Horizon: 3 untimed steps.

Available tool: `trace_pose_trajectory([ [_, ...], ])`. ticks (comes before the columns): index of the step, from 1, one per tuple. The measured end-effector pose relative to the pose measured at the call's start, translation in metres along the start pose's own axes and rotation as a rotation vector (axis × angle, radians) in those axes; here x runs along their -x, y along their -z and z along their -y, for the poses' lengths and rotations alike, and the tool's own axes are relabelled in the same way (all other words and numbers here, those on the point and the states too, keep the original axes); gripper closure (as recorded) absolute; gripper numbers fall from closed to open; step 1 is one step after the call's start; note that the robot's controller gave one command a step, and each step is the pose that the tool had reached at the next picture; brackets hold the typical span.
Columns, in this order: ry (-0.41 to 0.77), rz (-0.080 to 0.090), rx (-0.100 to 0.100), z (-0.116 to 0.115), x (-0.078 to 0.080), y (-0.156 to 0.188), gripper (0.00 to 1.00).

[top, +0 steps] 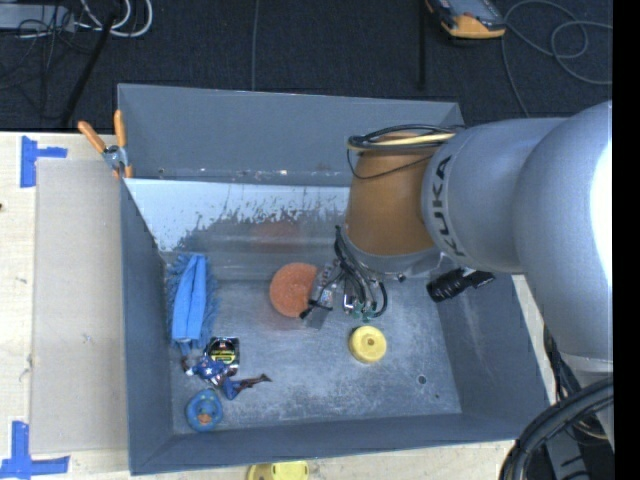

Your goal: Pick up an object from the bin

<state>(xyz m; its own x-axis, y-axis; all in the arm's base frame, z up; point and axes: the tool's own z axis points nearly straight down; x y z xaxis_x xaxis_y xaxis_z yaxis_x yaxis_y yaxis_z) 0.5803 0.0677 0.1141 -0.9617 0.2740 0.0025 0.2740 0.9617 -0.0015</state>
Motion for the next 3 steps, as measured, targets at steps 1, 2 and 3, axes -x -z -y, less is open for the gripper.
trace_pose_trajectory([
  [1,0.025,-0.005,0.0,0.012,0.0,0.052,1.0],
  [2,-0.035,-0.001,0.0,0.008,0.006,-0.048,0.0],
  [3,-0.035,0.0,0.0,0.008,0.006,-0.047,0.0],
])
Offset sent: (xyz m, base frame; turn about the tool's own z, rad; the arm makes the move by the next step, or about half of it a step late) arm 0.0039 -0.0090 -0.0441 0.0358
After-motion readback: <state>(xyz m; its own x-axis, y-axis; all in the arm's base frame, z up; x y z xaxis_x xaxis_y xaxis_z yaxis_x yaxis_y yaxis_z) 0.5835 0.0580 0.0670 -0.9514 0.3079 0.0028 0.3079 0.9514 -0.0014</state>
